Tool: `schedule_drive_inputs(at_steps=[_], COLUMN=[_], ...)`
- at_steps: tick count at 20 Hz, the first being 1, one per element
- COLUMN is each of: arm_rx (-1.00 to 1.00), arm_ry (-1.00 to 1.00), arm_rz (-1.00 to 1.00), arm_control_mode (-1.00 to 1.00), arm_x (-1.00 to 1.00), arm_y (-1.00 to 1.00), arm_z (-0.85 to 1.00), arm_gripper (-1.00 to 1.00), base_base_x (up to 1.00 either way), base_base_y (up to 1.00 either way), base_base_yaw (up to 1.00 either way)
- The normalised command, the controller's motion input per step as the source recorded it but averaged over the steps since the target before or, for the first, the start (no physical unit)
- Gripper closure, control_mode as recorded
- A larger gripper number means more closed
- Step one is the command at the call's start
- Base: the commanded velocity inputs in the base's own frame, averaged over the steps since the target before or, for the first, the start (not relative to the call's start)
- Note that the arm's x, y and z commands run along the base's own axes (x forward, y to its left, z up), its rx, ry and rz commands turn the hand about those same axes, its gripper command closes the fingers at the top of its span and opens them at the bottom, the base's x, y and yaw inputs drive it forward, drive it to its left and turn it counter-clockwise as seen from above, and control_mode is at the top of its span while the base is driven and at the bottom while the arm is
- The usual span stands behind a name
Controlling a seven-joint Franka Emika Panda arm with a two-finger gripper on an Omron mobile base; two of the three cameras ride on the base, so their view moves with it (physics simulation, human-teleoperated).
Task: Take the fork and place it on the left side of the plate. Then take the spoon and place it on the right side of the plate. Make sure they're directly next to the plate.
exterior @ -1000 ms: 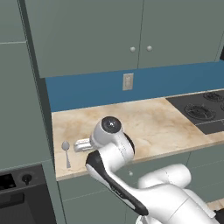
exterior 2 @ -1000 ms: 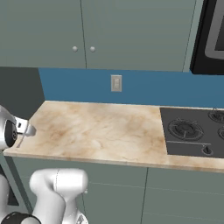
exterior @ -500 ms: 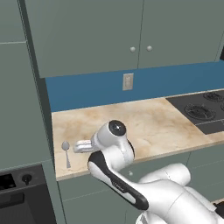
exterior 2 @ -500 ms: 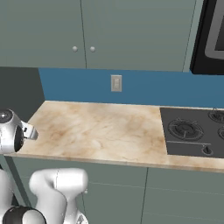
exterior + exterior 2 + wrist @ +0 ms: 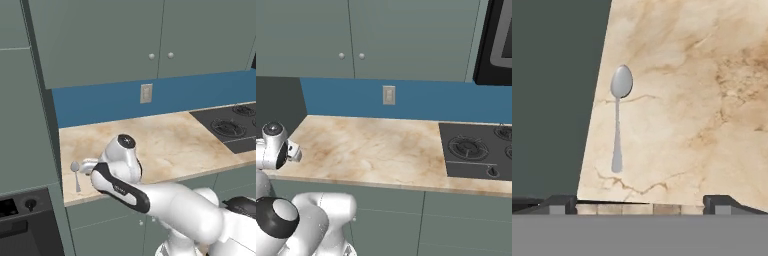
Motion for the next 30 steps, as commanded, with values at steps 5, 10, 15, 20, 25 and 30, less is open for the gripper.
schedule_drive_inputs(at_steps=[5, 10, 15, 20, 25, 30], arm_rx=[-0.01, -0.08, -0.11, -0.12, -0.06, -0.02], arm_ry=[0.18, 0.09, 0.05, 0.0, 0.0, -0.01], arm_rz=[0.0, 0.0, 0.0, 0.0, 0.0, 0.0], arm_control_mode=[-1.0, -1.0, -1.0, -1.0, -1.0, -1.0], arm_x=[0.43, 0.19, 0.03, 0.0, 0.03, 0.16], arm_y=[0.48, 0.5, 0.21, 0.03, 0.0, 0.0], arm_z=[-0.02, -0.27, -0.41, -0.36, -0.1, -0.01], arm_gripper=[-1.0, -1.0, -1.0, -1.0, -1.0, -1.0], base_base_x=[0.0, 0.0, 0.0, 0.0, 0.0, 0.0], base_base_y=[0.0, 0.0, 0.0, 0.0, 0.0, 0.0], base_base_yaw=[0.0, 0.0, 0.0, 0.0, 0.0, 0.0])
